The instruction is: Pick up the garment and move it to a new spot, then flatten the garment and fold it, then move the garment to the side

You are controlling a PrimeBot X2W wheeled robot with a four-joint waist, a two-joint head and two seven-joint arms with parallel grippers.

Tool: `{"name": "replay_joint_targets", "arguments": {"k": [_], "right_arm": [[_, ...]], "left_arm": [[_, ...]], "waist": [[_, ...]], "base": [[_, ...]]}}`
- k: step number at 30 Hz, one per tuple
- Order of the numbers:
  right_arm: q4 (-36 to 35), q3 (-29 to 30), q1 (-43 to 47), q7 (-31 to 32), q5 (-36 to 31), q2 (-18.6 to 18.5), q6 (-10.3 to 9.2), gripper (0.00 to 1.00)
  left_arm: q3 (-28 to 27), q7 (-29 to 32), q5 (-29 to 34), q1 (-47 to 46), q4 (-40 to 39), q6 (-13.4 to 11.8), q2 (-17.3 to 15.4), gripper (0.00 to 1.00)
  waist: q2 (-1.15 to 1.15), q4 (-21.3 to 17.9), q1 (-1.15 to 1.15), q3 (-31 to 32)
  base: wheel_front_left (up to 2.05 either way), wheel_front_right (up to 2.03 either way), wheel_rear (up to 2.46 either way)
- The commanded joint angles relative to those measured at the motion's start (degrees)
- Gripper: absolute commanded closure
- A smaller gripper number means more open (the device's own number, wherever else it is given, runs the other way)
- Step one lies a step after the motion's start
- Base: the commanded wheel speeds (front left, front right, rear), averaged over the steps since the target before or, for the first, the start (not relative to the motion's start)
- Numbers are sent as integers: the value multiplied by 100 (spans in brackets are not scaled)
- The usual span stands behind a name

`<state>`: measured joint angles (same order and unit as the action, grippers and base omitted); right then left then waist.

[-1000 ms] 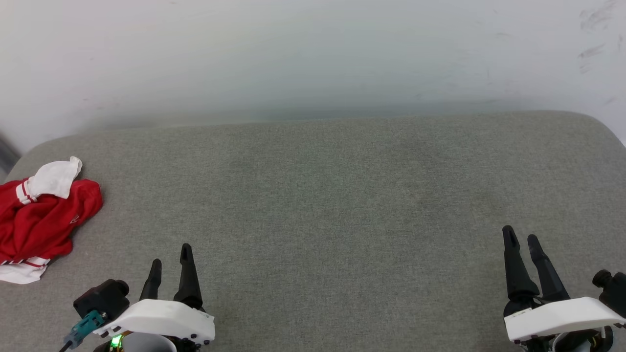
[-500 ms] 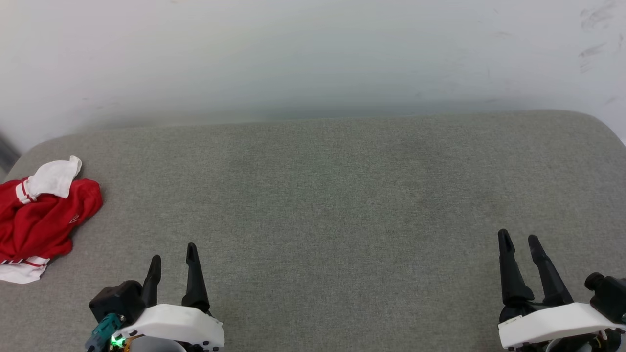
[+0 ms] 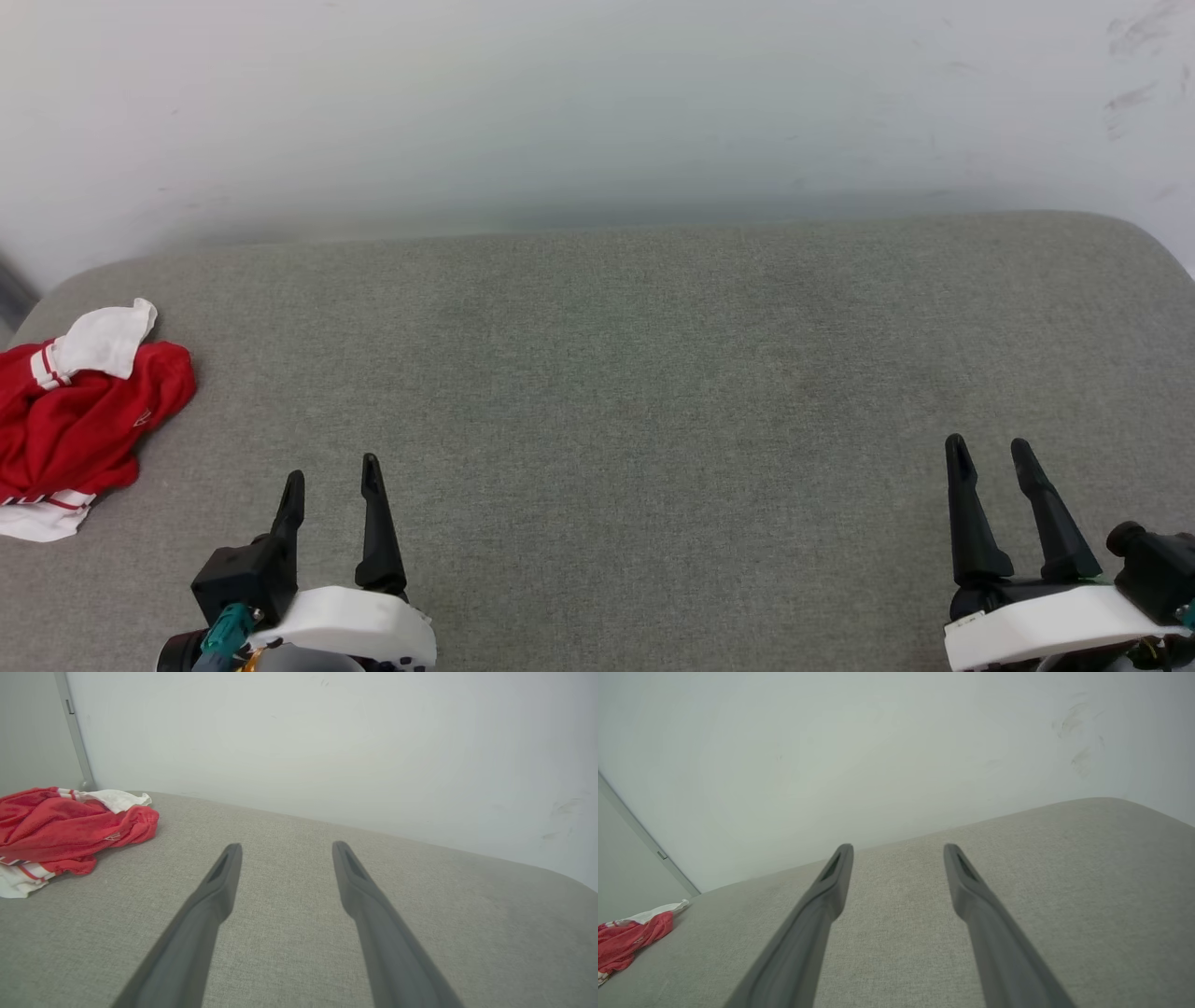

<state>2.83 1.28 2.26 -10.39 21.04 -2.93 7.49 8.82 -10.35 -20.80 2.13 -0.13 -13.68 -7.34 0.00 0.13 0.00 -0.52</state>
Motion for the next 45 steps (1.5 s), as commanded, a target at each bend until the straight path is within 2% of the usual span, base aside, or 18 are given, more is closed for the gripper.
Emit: {"name": "replay_joint_targets", "arguments": {"k": [1, 25, 40, 45], "right_arm": [[-81, -19, 15, -49, -159, 5, 0, 0], [-191, -93, 174, -342, -1128, 8, 0, 0], [-177, -113, 281, -491, -1487, 9, -1, 0], [-129, -101, 268, -483, -1379, 9, 0, 0]], "left_arm": [[11, -58, 140, 35, -71, -34, -38, 0], [-156, -344, 1192, 187, -70, 298, 204, 0], [-333, -500, 1823, 299, -51, 468, 355, 0], [-411, -498, 1752, 311, 11, 564, 392, 0]], "waist": [[0, -3, 0, -1], [0, -12, 0, -46], [0, -18, 0, -35], [0, -13, 0, -32]], "base": [[0, 0, 0], [0, 0, 0], [0, 0, 0], [0, 0, 0]]}}
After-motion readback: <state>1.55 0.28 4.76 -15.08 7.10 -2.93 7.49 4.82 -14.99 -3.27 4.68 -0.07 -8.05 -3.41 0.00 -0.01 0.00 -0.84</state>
